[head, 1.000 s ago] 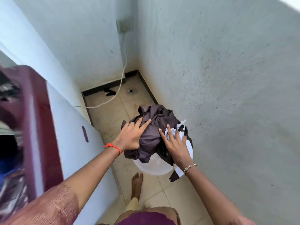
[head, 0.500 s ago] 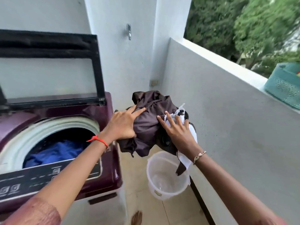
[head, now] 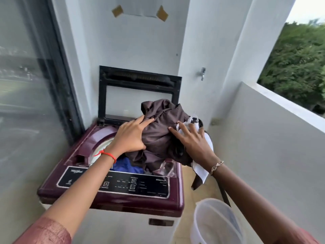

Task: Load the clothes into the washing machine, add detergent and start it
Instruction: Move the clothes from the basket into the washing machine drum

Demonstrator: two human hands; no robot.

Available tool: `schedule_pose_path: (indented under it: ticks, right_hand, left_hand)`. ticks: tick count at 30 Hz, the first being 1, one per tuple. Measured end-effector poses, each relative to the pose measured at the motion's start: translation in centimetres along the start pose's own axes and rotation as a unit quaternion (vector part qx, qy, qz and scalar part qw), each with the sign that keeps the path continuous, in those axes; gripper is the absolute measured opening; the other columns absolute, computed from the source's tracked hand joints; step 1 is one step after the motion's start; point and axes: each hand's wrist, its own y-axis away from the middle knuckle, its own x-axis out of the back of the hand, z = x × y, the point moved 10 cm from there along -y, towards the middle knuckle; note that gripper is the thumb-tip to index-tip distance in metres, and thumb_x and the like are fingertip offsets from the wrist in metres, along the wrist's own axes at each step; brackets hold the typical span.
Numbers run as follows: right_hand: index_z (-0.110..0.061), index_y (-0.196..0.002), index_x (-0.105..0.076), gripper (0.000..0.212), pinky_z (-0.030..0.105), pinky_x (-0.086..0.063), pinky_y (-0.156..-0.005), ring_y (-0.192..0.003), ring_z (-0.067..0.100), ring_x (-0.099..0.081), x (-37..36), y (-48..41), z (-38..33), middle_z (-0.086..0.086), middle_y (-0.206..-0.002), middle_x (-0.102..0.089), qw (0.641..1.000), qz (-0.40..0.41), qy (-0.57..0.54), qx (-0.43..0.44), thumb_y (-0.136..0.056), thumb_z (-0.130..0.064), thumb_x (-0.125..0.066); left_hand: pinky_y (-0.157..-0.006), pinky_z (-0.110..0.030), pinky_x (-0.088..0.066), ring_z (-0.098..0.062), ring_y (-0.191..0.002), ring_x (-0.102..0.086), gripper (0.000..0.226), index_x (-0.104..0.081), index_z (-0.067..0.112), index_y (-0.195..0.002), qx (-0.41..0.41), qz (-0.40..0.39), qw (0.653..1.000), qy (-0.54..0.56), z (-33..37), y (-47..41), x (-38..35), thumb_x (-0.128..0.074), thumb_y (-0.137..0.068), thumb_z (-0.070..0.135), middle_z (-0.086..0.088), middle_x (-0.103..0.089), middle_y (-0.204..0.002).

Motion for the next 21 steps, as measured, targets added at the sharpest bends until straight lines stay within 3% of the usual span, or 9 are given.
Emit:
schedule_pose_path:
  ticks: [3,11,14,17,21]
  right_hand:
    - [-0.018,-0.127,-0.052,0.070,0.052,-0.052,-0.067,-0.095,0.040,-0.060,-1.2,-2.3,-3.1,0.016,-0.122,-0.058,1.000,-0.006,-0.020,0.004,-0.060,0.002,-0.061]
    - [-0.018,-0.122,-0.057,0.060,0.052,-0.052,-0.066,-0.095,0.039,-0.062,-6.0,-8.3,-9.9,0.016,-0.122,-0.060,0.999,-0.048,-0.021,-0.005,-0.069,-0.001,-0.038]
    - [-0.016,-0.119,-0.059,0.058,0.055,-0.052,-0.065,-0.094,0.040,-0.062,-8.4,-9.6,-12.1,0.017,-0.121,-0.060,0.996,-0.084,-0.028,-0.011,-0.064,0.002,-0.051]
    - [-0.015,-0.115,-0.063,0.070,0.054,-0.052,-0.066,-0.096,0.041,-0.062,-11.4,-9.7,-13.7,0.018,-0.124,-0.059,0.989,-0.144,-0.030,-0.017,-0.049,0.008,-0.073]
    - [-0.013,-0.105,-0.067,0.065,0.058,-0.051,-0.065,-0.095,0.042,-0.063,-14.5,-9.9,-14.9,0.019,-0.123,-0.060,0.981,-0.189,-0.033,-0.022,-0.044,0.006,-0.079]
  left_hand:
    - [-0.104,-0.040,-0.036,-0.028,-0.128,-0.044,0.100,-0.024,0.033,-0.146,0.001,-0.010,1.000,-0.008,-4.3,-0.1,-1.5,-0.076,-0.061,0.028,-0.007,-0.028,-0.152]
    - [-0.107,-0.045,-0.022,-0.025,-0.131,-0.037,0.096,-0.024,0.030,-0.144,0.006,-0.035,0.999,0.000,-14.0,-0.9,-7.0,-0.073,-0.062,0.031,-0.003,-0.028,-0.148]
    - [-0.108,-0.049,-0.022,-0.026,-0.133,-0.033,0.094,-0.023,0.029,-0.143,-0.003,-0.044,0.999,-0.002,-16.5,-1.1,-9.2,-0.072,-0.062,0.032,-0.003,-0.027,-0.147]
    - [-0.106,-0.050,-0.024,-0.027,-0.134,-0.032,0.095,-0.023,0.028,-0.143,0.000,-0.070,0.998,-0.005,-18.2,-1.2,-11.7,-0.072,-0.062,0.032,-0.005,-0.026,-0.148]
    - [-0.106,-0.050,-0.027,-0.029,-0.131,-0.036,0.094,-0.026,0.027,-0.142,-0.001,-0.095,0.995,0.009,-19.2,-2.0,-15.2,-0.072,-0.060,0.030,-0.006,-0.028,-0.147]
